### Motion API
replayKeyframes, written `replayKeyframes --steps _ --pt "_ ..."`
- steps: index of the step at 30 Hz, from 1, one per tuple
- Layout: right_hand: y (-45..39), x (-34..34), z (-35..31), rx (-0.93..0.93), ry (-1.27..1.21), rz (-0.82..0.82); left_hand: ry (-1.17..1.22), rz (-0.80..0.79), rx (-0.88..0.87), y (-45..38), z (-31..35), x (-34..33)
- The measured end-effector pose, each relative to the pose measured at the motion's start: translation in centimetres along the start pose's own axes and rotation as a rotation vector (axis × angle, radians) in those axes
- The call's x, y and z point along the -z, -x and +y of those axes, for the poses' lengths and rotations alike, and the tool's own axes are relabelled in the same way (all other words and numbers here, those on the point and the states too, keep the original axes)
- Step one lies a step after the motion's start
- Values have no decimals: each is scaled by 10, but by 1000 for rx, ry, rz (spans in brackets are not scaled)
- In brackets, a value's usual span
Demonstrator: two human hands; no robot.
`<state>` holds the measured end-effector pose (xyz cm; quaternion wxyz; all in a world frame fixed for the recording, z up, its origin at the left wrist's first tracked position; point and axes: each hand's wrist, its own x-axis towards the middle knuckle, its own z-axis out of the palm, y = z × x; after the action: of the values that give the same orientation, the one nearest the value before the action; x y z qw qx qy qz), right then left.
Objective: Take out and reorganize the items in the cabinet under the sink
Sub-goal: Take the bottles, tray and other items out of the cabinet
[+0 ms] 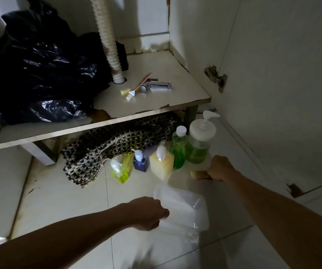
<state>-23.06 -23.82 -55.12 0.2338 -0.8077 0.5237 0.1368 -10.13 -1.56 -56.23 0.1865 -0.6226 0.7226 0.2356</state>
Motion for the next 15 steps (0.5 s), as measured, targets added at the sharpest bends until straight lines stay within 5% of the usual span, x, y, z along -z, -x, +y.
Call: replayKeyframes --steps 10,15 --pt "-7 -8 -11 31 222 -205 88 -83 73 -13 -9 1" --pt "-14 31 -50 146 312 -446 236 144 87 -9 -28 48"
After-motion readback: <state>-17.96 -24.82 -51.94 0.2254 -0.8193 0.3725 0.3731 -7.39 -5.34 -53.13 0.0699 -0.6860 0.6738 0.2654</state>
